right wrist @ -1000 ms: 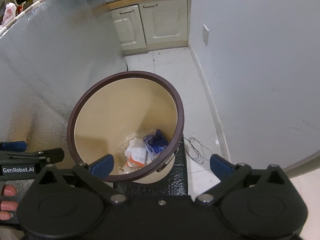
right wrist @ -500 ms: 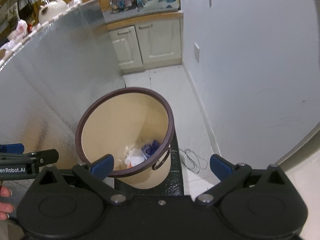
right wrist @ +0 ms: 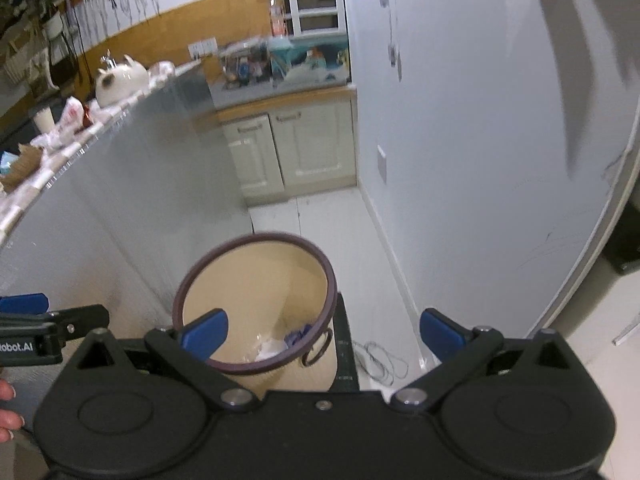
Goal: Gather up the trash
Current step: 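Move both open tools back toward the trash on the counter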
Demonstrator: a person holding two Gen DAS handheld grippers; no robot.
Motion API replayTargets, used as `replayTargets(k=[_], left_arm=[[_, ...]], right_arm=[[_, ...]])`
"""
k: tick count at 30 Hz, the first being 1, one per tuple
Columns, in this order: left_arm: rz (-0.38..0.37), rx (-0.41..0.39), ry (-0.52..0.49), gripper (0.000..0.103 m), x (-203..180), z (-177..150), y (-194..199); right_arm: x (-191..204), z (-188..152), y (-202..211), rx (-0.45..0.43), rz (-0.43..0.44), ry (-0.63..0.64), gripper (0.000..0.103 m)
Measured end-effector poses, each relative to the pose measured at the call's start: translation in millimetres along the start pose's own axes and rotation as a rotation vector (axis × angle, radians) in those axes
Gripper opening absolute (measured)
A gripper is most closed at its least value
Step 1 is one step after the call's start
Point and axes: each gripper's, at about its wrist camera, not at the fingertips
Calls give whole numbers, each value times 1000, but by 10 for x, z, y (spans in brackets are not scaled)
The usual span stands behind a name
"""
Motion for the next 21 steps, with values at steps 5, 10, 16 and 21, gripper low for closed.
replayTargets(k=[5,10,16,21], left_arm=[[-24,-98,-12,103,23,84,367],[-31,-206,-14,103,115,201,731],[-18,-327,-11,103,379,368,1092],[28,-375,-17,103,699,512,1218]], right_arm=[[29,91,283,-83,20,3,103],[134,201,523,-168,61,15,103],[409,359,695,-252,132,48,103],[709,501,719,-292,185,89,103]])
Point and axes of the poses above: each gripper's, at about its wrist camera, not at the fingertips, and y roughly against the way its jaws point, x to its left, z to its top
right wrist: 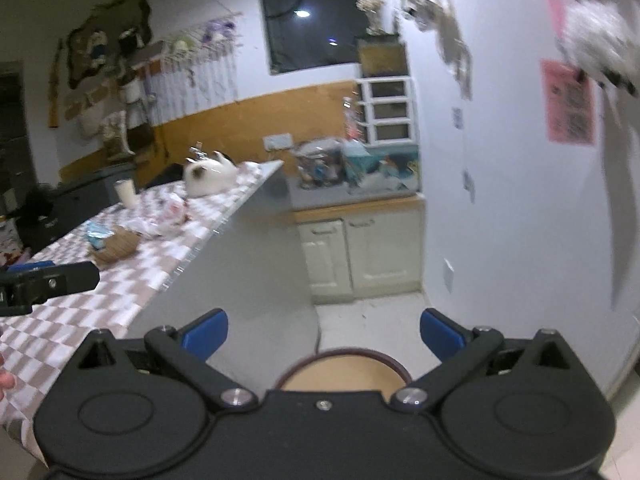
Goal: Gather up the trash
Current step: 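Move both open tools back toward the trash on the counter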
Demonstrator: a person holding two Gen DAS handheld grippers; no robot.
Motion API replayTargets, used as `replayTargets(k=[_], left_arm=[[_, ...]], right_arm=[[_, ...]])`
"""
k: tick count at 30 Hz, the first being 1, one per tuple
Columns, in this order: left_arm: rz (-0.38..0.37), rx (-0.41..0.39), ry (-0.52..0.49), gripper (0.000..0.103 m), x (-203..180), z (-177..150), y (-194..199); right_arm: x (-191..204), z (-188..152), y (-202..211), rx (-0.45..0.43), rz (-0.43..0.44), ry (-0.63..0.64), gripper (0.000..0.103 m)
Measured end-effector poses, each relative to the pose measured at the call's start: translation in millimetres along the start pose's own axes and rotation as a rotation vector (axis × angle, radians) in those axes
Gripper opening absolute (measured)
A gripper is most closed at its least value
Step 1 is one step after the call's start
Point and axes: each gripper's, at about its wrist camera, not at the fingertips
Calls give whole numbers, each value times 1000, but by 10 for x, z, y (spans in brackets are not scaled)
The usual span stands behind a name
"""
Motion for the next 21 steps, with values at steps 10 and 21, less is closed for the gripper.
replayTargets(k=[10,21], left_arm=[[63,-35,-33,103,728,366,-284],[98,0,-36,103,1629,772,-1088]], right_arm=[[558,378,-401,-30,119,14,103],[1160,820,-904,-51,234,11,103]])
Point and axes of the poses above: each gripper's, at about its wrist camera, not at the fingertips, and y roughly against the way its jaws point, x to its left, z to its top
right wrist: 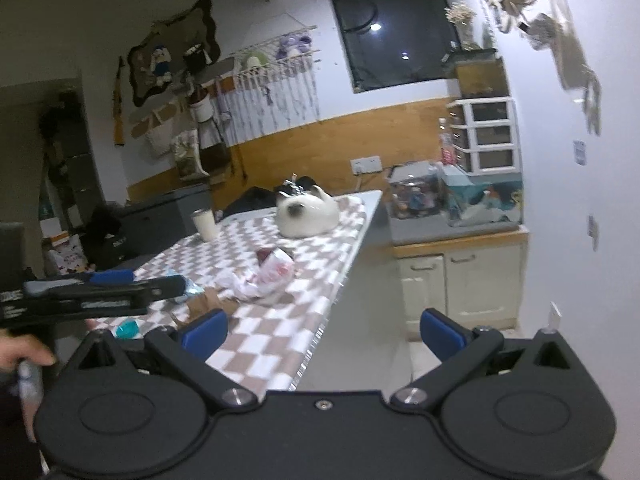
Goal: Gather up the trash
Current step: 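Move both open tools back toward the trash on the counter, then grasp the torn cardboard with the left tool while the right tool grasps the white plastic bag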
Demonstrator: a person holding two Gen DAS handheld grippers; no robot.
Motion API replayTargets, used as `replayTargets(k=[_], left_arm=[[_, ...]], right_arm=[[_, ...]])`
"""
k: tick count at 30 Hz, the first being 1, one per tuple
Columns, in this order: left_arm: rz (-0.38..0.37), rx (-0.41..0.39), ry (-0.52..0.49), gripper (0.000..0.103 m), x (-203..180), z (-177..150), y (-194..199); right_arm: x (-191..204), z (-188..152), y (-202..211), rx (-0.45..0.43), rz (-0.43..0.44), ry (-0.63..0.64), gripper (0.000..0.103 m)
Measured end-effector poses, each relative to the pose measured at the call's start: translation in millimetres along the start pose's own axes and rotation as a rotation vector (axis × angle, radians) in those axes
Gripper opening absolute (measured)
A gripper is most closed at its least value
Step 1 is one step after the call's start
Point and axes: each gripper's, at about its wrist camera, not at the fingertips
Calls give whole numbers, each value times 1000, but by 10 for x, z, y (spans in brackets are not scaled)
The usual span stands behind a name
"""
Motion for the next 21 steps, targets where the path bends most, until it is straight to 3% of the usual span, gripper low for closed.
replayTargets(k=[7,12,21], left_arm=[[26,44,77,103,493,28,-598],[-26,45,158,103,740,-123,-803],[-67,50,31,103,724,-288,-819]], right_arm=[[214,99,-316,-11,36,24,103],[348,260,-599,-29,69,36,103],[606,535,-1514,-65,126,19,103]])
Point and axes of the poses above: each gripper's, at about its wrist camera, not at the fingertips, and y roughly against the way its jaws point, x to its left, z to its top
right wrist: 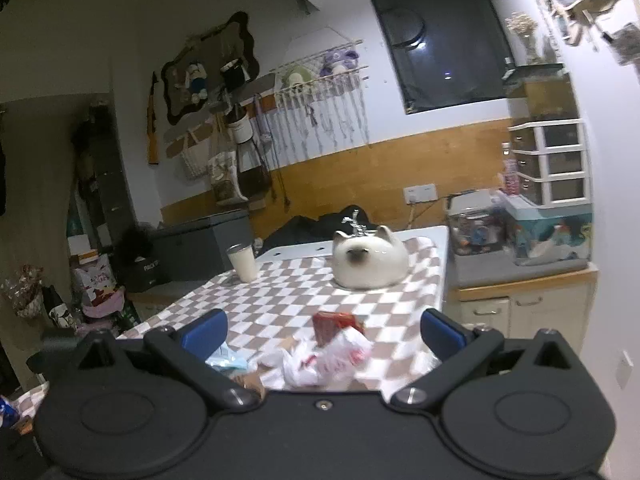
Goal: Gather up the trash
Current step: 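Grasp the torn cardboard with the left tool while the right tool grasps the white plastic bag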
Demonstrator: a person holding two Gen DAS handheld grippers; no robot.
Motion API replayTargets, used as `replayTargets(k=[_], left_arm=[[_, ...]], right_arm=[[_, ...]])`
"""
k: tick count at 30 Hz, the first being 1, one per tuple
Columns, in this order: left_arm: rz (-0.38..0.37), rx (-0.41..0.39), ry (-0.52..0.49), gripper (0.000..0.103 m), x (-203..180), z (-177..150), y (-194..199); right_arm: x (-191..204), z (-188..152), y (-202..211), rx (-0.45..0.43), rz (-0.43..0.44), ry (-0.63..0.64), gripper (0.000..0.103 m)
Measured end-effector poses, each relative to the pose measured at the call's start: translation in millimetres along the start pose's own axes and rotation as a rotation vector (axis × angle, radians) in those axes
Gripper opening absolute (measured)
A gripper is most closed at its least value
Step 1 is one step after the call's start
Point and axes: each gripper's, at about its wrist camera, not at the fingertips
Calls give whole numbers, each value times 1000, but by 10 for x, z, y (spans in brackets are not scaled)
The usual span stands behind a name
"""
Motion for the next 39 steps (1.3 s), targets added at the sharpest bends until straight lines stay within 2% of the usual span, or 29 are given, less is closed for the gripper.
replayTargets(k=[4,8,11,18,22,26,29,31,32,33,36,39], left_arm=[[-14,18,-88,103,-56,-114,-37],[-1,63,-121,103,-60,-206,-156],[24,86,-106,103,-23,-236,-212],[27,121,-7,101,144,-266,-288],[21,126,13,91,176,-261,-299],[50,175,22,81,187,-269,-376],[53,177,42,72,217,-275,-369],[46,171,38,62,206,-272,-357],[53,171,31,60,192,-270,-355],[57,167,29,59,183,-269,-347],[59,151,48,41,200,-258,-320],[61,127,73,40,219,-246,-278]], right_arm=[[18,-21,-470,60,0,-18,103],[-54,-97,-835,139,-11,-85,103],[-126,-164,-1050,196,-41,-138,103],[-210,-298,-1381,236,-52,-212,97],[-231,-345,-1521,225,-78,-245,91],[-271,-422,-1668,209,-104,-254,90],[-303,-487,-1774,232,-111,-276,78],[-299,-501,-1803,246,-112,-276,62],[-293,-501,-1810,256,-110,-274,51],[-289,-499,-1816,269,-109,-272,46],[-266,-493,-1768,284,-88,-258,36],[-203,-516,-1692,303,-80,-206,31]])
Point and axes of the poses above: each gripper's, at about its wrist camera, not at the fingertips, and y roughly against the way its jaws point, x to its left, z to its top
